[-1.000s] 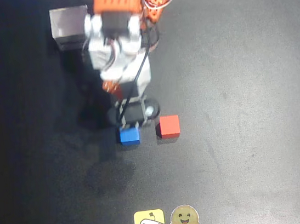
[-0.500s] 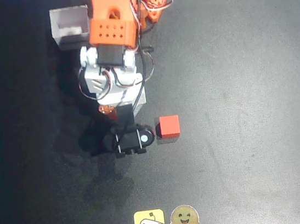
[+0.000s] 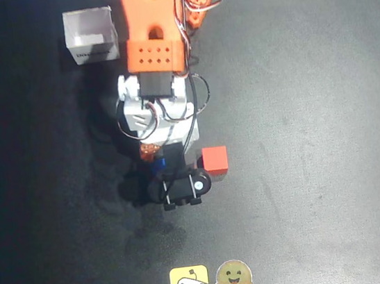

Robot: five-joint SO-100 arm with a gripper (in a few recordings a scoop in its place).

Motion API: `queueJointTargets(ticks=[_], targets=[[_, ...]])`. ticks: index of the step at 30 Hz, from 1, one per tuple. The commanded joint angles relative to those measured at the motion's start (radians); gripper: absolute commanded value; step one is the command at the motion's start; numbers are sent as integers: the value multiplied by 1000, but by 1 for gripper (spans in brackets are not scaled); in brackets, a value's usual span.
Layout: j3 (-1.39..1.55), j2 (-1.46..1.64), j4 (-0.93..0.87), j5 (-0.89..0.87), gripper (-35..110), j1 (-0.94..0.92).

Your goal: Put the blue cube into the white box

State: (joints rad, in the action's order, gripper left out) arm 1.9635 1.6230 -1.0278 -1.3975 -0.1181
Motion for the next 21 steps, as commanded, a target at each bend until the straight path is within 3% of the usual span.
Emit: queueJointTargets(ticks=[1,21], targets=[[-43,-6,20,-8,20,5],[-141,-127,49,-63,21,-15]])
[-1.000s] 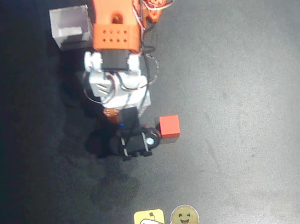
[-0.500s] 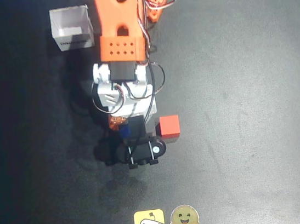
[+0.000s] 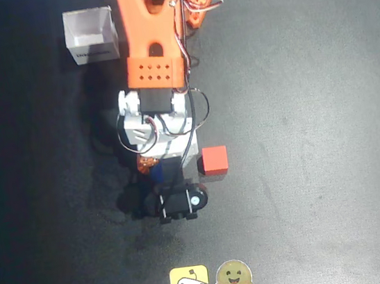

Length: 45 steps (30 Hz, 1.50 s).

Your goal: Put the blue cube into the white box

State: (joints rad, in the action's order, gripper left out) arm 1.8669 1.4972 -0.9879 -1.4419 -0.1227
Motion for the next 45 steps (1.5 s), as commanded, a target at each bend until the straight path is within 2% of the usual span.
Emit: queueJointTargets(ticks=[1,14,25,30,39,45], targets=[[-51,-6,11,-23,21,-12],[-57,-17,43,-156,24,-9],[-64,-49,43,-176,24,-3],[-66,-64,48,-184,19,-3],[-66,-75,49,-190,0,-11],[-61,-74,46,-212,0,-11]])
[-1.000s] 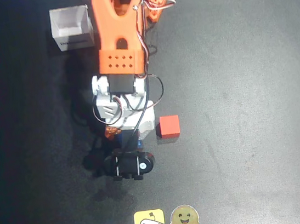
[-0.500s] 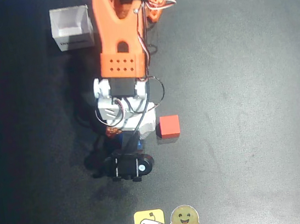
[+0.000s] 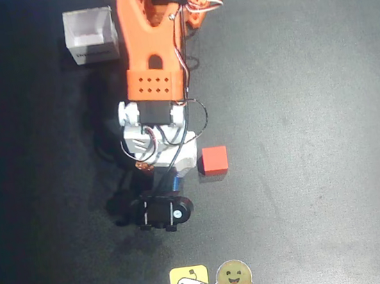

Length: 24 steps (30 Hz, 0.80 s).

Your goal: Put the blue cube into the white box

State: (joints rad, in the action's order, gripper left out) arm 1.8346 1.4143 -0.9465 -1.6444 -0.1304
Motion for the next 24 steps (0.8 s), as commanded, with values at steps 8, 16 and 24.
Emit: queueJointTargets(ticks=[8,16,24], targets=[[-121,52,-166,9,0,-23],[-310,155,-528,-48,0,-74],[-201,385,-706,-117,0,-296]])
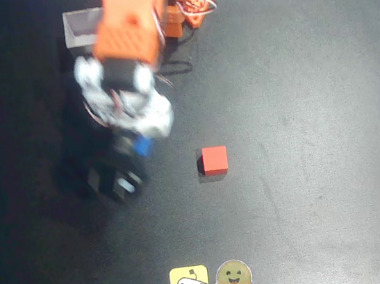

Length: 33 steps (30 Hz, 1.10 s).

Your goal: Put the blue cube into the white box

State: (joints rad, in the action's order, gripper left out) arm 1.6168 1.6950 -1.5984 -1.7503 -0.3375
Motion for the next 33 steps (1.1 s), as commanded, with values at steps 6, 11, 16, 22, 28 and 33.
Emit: queueJointTargets(ticks=[6,11,16,22,28,33], targets=[[124,227,-97,92,0,-399],[224,330,-127,143,0,-614],[313,426,-176,184,0,-762],[413,561,-202,195,0,-851],[460,575,-202,193,0,-871],[514,565,-195,193,0,-907]])
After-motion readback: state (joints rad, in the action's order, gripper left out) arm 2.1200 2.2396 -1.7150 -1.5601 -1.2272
